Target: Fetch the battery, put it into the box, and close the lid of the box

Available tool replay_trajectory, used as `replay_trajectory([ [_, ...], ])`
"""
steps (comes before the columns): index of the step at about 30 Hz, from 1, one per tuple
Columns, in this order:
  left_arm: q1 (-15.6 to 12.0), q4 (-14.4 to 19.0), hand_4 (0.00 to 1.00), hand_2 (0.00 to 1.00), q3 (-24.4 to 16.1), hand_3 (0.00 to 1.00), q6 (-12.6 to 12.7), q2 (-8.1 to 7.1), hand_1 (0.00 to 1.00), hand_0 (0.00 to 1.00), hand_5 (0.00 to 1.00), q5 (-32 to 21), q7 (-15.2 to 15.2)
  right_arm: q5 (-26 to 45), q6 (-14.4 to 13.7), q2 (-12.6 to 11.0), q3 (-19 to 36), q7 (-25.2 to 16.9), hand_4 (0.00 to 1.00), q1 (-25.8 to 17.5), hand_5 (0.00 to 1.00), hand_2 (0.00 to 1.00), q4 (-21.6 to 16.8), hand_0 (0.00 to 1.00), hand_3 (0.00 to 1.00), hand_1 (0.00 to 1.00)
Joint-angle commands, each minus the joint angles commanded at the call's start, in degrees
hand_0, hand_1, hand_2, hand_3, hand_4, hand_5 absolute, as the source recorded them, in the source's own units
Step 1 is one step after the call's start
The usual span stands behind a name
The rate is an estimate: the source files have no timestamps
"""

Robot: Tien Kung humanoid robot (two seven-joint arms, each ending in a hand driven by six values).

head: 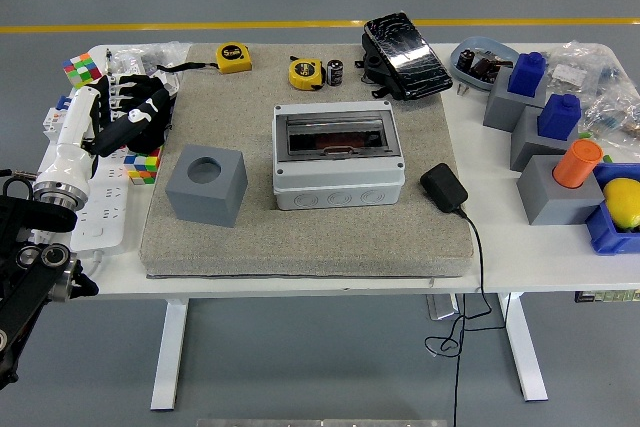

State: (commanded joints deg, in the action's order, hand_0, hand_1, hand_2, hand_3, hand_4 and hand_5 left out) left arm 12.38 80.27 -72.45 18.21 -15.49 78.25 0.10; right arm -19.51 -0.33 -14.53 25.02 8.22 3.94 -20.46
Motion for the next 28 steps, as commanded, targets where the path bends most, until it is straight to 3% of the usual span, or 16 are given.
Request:
replay_trajectory([
  [28, -0.6, 0.2, 0.915, 0.666, -1.6, 0.66, -0.3, 1.21, 0.626, 0.418, 0.535, -0.1, -0.5, -0.4, -0.1, 0.6, 2.2, 0.0, 0.998, -0.7, 0.715, 0.72, 0.0, 0.704, 0.702, 0.727],
])
